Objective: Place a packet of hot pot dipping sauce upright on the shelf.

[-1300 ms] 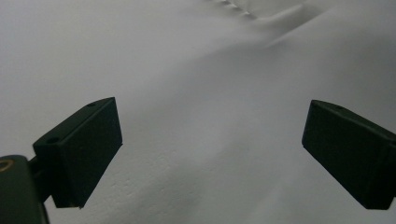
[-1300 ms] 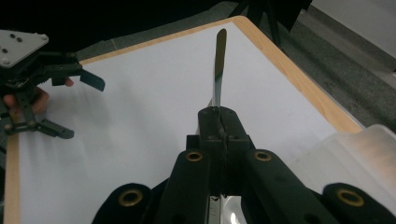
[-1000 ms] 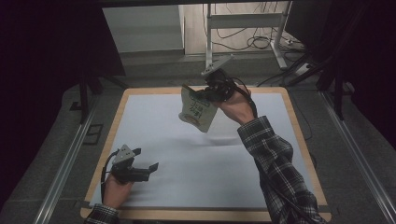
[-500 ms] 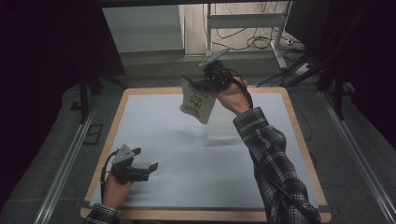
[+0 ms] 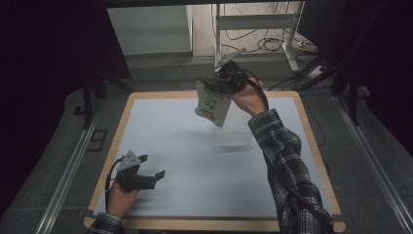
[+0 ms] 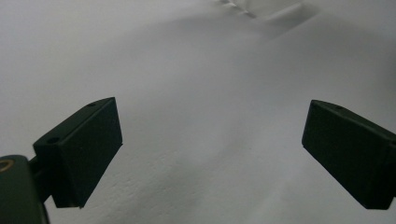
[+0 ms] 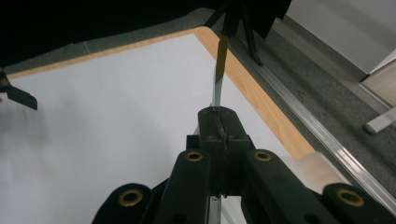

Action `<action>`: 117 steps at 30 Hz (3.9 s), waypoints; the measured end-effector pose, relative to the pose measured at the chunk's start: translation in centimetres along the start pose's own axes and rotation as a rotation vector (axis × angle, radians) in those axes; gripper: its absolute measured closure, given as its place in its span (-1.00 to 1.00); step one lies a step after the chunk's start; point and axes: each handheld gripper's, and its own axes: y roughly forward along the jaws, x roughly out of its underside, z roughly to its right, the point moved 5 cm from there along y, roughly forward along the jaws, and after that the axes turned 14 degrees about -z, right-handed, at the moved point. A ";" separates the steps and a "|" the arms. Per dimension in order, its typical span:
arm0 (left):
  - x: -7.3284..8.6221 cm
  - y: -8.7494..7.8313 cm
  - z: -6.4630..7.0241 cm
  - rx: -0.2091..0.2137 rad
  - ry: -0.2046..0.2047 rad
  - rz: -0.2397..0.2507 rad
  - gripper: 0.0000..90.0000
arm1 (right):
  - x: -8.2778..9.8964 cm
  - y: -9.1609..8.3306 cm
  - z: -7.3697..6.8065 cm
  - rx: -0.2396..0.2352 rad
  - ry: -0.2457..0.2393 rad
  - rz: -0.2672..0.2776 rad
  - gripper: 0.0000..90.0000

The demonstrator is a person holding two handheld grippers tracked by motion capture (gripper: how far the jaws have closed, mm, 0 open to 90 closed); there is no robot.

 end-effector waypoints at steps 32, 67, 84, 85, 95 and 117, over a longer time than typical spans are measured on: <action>0.1 0.4 0.3 -0.014 0.014 -0.029 -0.90 | 6.8 -2.7 2.3 -0.031 0.099 -0.086 0.98; 0.1 0.6 0.5 -0.018 0.020 -0.039 -0.90 | 9.3 -2.9 3.2 0.034 0.116 -0.153 0.89; 0.0 0.6 0.5 -0.025 0.022 -0.038 -0.91 | 9.5 -2.9 2.6 0.009 0.087 -0.170 0.96; 0.1 0.6 0.5 -0.026 0.022 -0.038 -0.91 | 9.5 -2.7 2.4 -0.002 0.082 -0.182 0.98; 0.1 0.7 0.5 -0.027 0.024 -0.040 -0.91 | 9.1 -2.1 1.9 0.002 0.045 -0.200 0.92; 0.1 0.7 0.5 -0.032 0.025 -0.038 -0.91 | 8.4 -0.5 0.8 0.057 0.049 -0.150 0.13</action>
